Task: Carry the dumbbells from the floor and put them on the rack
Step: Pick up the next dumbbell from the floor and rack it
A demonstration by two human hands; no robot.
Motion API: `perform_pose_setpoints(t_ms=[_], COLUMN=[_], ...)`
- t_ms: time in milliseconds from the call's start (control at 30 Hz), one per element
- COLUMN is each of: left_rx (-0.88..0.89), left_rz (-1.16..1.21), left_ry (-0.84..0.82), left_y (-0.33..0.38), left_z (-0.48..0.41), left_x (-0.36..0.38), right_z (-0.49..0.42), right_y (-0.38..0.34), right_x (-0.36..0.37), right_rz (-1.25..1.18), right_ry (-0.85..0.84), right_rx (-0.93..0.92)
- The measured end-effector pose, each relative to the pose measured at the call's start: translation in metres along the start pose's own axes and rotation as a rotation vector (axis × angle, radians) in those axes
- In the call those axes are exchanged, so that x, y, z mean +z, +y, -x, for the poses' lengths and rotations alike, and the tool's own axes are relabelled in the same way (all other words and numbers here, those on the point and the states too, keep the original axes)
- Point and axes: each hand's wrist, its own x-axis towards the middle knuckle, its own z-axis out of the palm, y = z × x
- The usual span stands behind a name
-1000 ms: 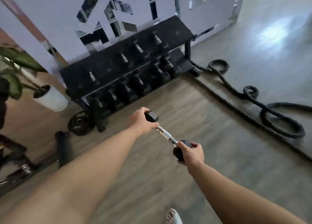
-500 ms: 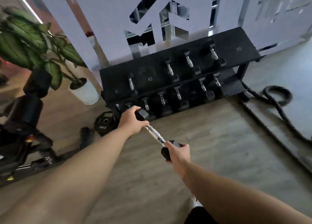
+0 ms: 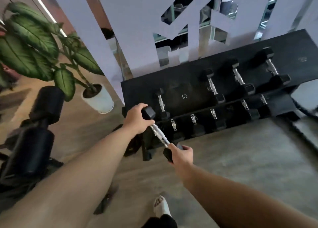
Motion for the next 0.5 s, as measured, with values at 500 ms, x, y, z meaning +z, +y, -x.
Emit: perform_pose_setpoints(t_ms=[500], left_rx=[0.012], left_rz=[-0.114], left_ry=[-0.158], left_y=[-0.081], left_z=[-0.222], left_x=[-0.019], right_z=[-0.126], right_y=[-0.069], right_x=[0.167], right_rz=[0.042], right_ry=[0.110], right_rx=[0.120])
